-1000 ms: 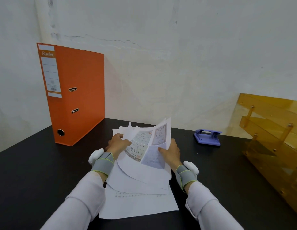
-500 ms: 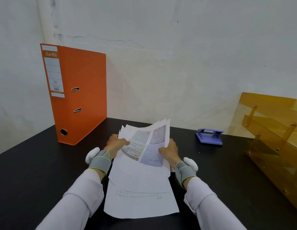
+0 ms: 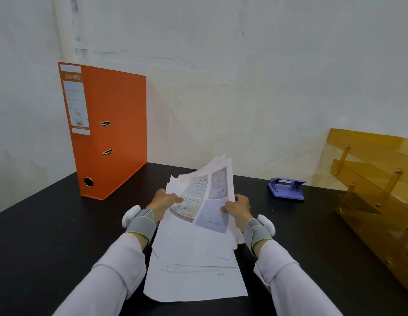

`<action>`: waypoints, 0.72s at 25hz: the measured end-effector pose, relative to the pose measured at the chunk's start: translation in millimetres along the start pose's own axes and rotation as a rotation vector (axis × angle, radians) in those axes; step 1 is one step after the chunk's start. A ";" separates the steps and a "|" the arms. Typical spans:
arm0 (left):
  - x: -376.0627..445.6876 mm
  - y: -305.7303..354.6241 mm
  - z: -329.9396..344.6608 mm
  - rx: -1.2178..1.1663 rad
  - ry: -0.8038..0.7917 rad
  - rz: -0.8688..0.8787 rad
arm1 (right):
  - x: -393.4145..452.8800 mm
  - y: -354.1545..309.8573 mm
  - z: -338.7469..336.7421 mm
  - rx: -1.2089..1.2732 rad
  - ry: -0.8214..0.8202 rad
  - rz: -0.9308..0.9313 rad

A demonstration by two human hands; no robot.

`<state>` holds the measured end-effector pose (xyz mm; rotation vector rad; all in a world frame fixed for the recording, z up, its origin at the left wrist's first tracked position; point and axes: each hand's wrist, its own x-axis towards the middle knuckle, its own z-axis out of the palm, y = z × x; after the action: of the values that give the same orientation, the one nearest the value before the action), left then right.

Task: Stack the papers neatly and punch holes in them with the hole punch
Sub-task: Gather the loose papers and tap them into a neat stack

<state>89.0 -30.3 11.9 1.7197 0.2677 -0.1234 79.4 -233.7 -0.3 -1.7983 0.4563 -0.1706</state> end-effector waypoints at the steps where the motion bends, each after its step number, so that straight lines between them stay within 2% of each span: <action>1: 1.4 -0.7 0.6 0.022 0.002 0.004 | -0.7 -0.5 -0.1 0.032 -0.015 0.008; 7: 8.1 2.4 1.3 0.123 -0.019 0.025 | -1.2 -6.7 -17.0 0.251 -0.055 0.032; 11: 1.0 12.2 0.4 0.046 -0.003 0.018 | -3.5 -17.9 -29.9 0.340 -0.091 0.024; 15: 0.9 23.4 -1.0 -0.031 -0.082 0.018 | -4.6 -32.3 -35.3 0.356 -0.118 -0.025; 18: 2.3 34.3 -2.1 -0.069 0.018 0.098 | -2.4 -44.3 -40.0 0.372 -0.099 -0.076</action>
<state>99.6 -32.9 44.6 1.6630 0.1979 -0.0265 72.9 -259.3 53.3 -1.4517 0.2654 -0.2035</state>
